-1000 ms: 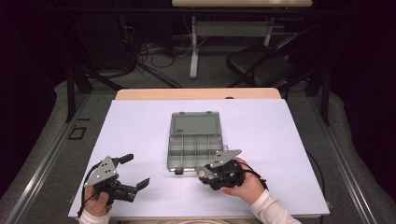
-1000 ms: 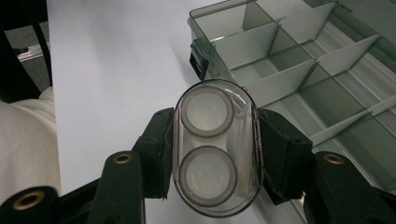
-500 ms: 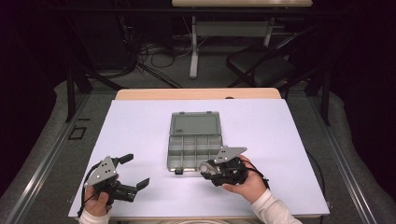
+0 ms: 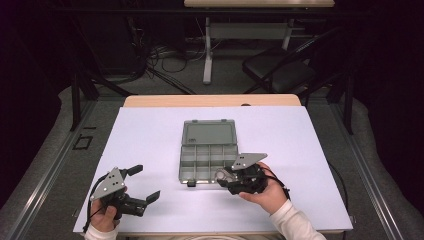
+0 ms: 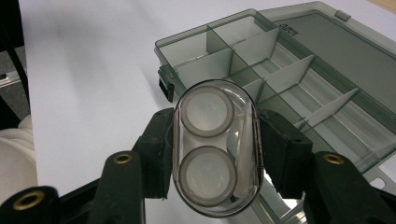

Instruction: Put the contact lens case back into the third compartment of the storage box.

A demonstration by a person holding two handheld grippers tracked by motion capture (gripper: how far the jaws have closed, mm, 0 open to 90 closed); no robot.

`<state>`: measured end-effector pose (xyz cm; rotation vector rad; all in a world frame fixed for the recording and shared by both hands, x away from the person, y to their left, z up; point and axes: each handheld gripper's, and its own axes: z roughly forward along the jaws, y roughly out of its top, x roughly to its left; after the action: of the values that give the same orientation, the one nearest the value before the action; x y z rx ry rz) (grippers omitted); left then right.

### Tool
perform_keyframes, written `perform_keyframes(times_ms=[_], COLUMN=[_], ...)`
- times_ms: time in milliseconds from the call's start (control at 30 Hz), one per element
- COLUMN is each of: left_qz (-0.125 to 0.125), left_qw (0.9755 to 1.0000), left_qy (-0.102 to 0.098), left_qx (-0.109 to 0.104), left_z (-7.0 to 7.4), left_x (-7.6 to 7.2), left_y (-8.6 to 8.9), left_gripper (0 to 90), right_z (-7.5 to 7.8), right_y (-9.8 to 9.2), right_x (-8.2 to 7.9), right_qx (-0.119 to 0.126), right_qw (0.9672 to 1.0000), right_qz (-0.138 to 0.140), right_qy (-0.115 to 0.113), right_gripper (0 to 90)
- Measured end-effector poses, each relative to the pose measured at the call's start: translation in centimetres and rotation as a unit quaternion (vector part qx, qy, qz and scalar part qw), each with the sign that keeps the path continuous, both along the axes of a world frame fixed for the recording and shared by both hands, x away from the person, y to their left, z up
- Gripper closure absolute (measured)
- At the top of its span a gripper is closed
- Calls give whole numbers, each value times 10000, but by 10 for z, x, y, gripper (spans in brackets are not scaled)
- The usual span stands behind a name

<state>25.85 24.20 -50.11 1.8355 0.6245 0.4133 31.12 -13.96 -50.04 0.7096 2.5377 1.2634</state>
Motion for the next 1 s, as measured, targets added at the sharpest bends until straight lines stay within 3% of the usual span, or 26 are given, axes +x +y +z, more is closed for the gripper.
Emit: perform_keyframes(times_ms=[1000], left_qz=[0], left_qw=[10000], left_qy=[4], left_qx=[-6], left_z=[0], left_x=[0], left_y=[0], left_gripper=[2], right_z=[17], right_y=[7], right_x=[19], right_qx=[-31], right_qw=[9999], right_qz=[-53], right_qy=[-118], right_gripper=[487])
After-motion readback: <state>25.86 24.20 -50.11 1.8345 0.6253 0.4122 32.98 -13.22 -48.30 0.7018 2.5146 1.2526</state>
